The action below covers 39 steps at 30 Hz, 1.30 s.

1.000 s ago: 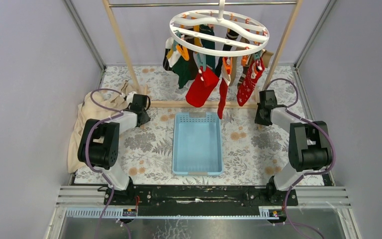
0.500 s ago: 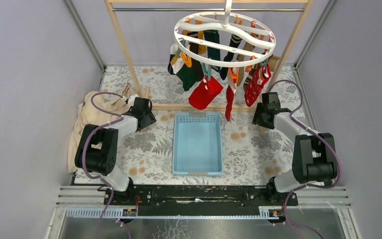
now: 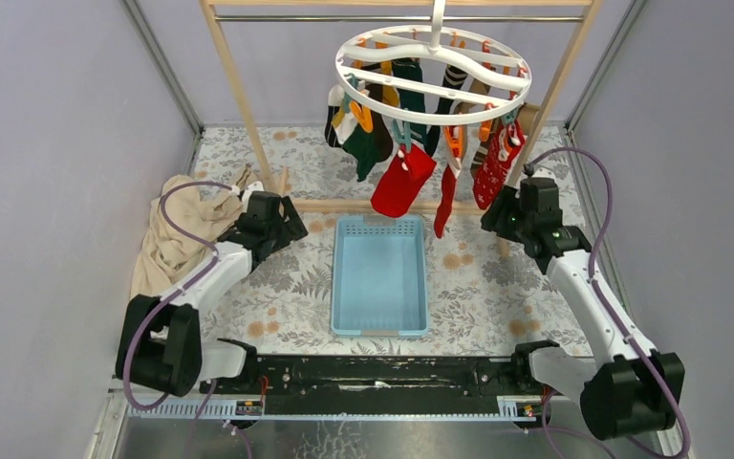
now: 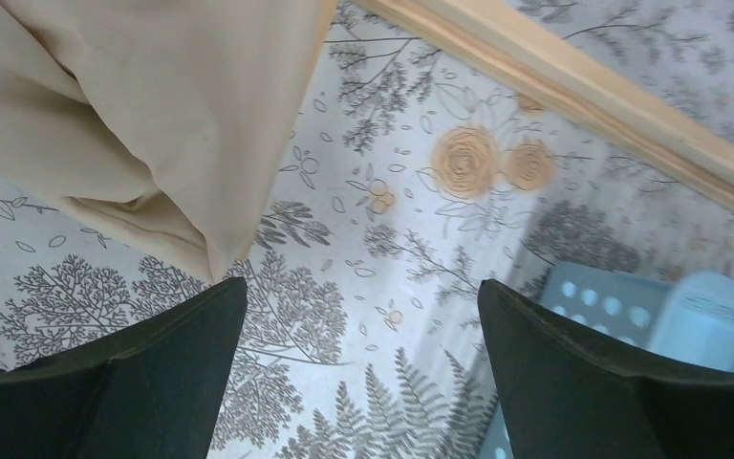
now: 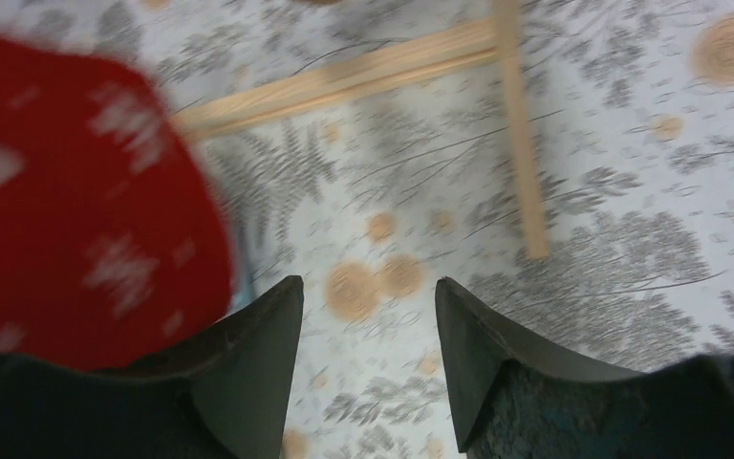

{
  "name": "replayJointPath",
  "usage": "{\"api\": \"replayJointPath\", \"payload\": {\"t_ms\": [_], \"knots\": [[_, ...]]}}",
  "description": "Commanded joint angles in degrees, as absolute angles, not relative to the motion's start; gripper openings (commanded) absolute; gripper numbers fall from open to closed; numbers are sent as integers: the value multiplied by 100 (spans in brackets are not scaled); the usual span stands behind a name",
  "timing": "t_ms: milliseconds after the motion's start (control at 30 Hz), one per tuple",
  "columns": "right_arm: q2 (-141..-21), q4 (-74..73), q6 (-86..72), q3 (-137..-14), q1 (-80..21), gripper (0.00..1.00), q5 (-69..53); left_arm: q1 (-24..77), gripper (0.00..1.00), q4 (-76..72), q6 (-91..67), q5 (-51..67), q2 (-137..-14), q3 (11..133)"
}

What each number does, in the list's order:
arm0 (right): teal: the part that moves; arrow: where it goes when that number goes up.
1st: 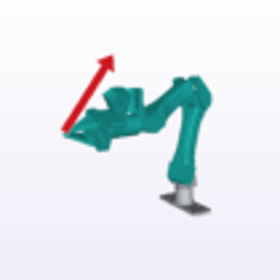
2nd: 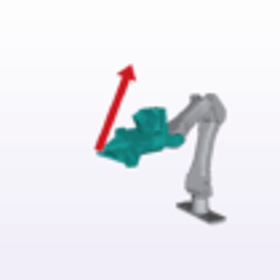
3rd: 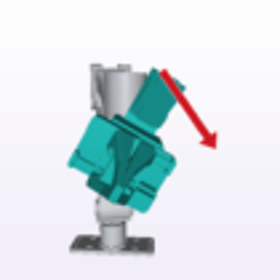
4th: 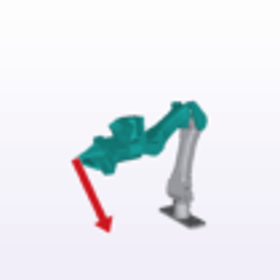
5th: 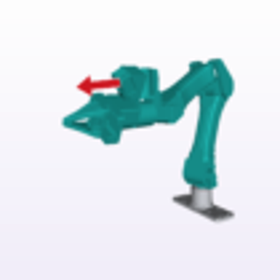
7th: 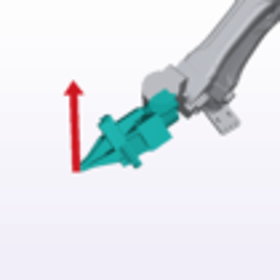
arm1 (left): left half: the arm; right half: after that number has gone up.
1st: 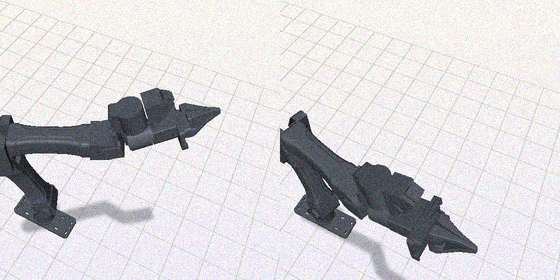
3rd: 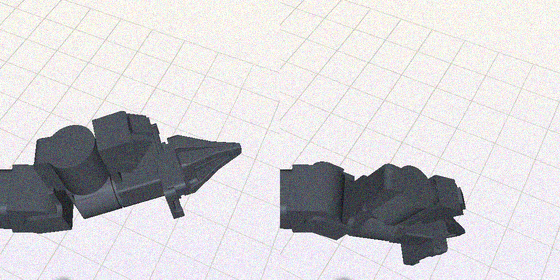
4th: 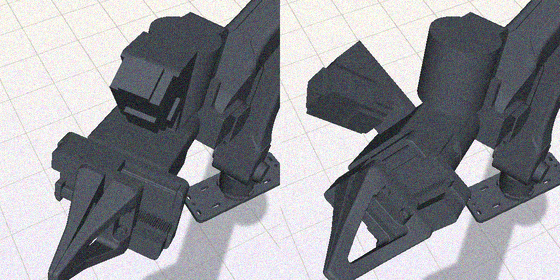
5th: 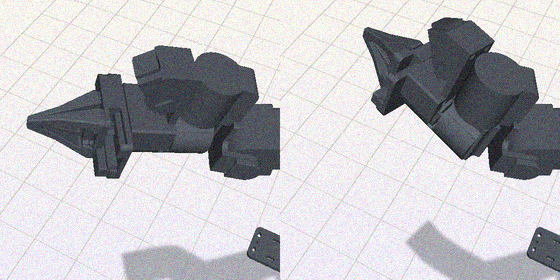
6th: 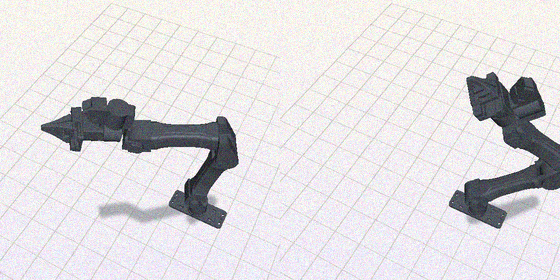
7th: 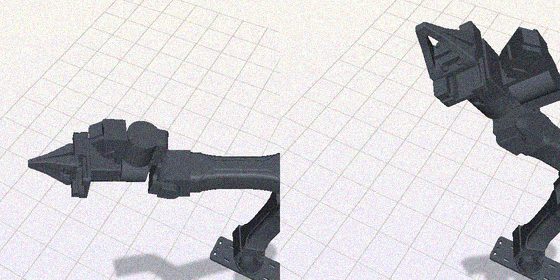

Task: Remove the socks clipped to the hanger
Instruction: Move the clothesline to the center of the board, then adjust the bin at the center of the board.

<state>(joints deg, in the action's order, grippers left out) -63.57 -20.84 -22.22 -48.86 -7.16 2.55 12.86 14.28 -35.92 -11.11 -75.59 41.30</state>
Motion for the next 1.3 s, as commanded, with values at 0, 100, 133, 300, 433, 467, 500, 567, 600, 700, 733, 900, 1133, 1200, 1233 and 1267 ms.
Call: {"api": "replayJointPath", "payload": {"t_ms": [0, 100, 133, 300, 433, 467, 500, 567, 600, 700, 733, 900, 1133, 1200, 1233, 1267], "knots": [[-5855, -2408, -2656, -4922, -1476, 60, -68, 1369, 99, 1697, -3770, -853, -7045, 4073], [-5806, -2574, -2863, -4955, -2212, 58, 272, 1519, 99, 1802, -3844, -857, -6721, 4058], [-5796, -2601, -2951, -4935, -2418, 58, 334, 1565, 99, 1837, -3875, -860, -6602, 4018], [-5684, -2607, -3340, -4758, -3469, 57, 670, 2059, 99, 2091, -4031, -906, -5949, 3992], [-5748, -2624, -3542, -4608, -4269, 57, 1034, 2612, 99, 2220, -4272, -1107, -5550, 3921], [-5824, -2646, -3590, -4590, -4426, 57, 1147, 2728, 99, 2223, -4339, -1116, -5494, 3901], [-5940, -2686, -3612, -4588, -4575, 57, 1279, 2865, 99, 2241, -4413, -1140, -5459, 3895], [-6190, -2735, -3657, -4564, -4835, 57, 1579, 3169, 99, 2246, -4553, -1299, -5451, 3910], [-6333, -2779, -3683, -4568, -4929, 57, 1738, 3354, 99, 2273, -4605, -1439, -5487, 3944], [-6669, -2753, -3739, -4535, -5096, 56, 2044, 3816, 99, 2423, -4680, -1827, -5720, 4091], [-6745, -2694, -3723, -4509, -5122, 56, 2088, 3931, 99, 2441, -4695, -1929, -5798, 4125], [-7046, -2437, -3544, -4359, -5142, 42, 2238, 4557, 99, 2648, -4929, -2460, -6158, 4291], [-6797, -2222, -3365, -3904, -5142, 15, 2100, 5637, 92, 3244, -5547, -3167, -6965, 4937], [-6624, -2288, -3329, -3815, -5142, 11, 2071, 6001, 89, 3442, -5830, -3387, -7283, 5098], [-6521, -2334, -3320, -3774, -5142, 10, 2058, 6160, 88, 3546, -6003, -3484, -7435, 5165], [-6390, -2374, -3349, -3707, -5142, 9, 2066, 6320, 88, 3673, -6181, -3622, -7562, 5248]]}}
